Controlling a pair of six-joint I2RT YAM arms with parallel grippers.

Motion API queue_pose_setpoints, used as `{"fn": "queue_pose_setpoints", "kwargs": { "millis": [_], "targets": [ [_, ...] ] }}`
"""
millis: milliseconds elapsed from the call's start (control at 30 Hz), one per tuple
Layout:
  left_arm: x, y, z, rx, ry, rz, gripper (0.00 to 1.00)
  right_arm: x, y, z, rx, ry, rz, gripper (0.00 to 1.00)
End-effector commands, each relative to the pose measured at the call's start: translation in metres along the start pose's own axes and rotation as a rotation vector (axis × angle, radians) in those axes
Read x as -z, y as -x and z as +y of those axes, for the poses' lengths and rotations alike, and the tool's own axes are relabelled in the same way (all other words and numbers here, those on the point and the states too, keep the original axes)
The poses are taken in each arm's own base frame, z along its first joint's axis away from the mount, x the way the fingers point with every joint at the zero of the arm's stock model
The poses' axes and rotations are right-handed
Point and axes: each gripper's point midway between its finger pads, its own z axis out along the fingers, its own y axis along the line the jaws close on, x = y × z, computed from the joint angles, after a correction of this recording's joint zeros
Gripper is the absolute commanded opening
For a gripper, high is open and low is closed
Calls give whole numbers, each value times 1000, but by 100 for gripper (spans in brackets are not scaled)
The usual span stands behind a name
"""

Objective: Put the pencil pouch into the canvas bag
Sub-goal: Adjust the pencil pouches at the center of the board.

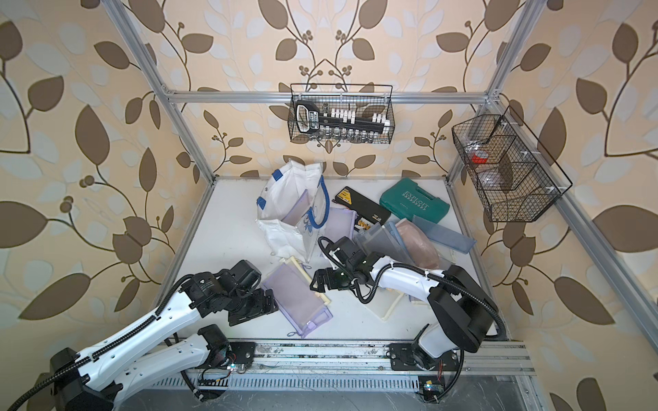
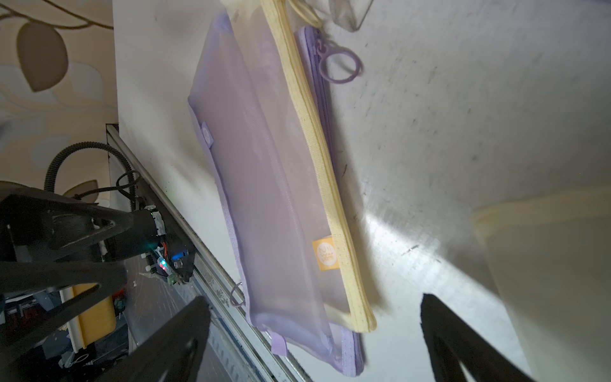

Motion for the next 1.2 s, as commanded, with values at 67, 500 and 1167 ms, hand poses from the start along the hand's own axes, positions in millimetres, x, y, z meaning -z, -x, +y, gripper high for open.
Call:
{"fn": "queue_pose_setpoints", "kwargs": {
  "millis": [67,500,1167],
  "targets": [
    [-8,3,-6,37,-16,1,85,-19,-12,4,17,25,67,94],
    [-60,17,-19,95,-54,17,77,-43,-18,1,69,-30,133,82],
    [-93,26,-47,83,-103,82,54,-31,-41,-10,35,-68,114,35]
  ]
}}
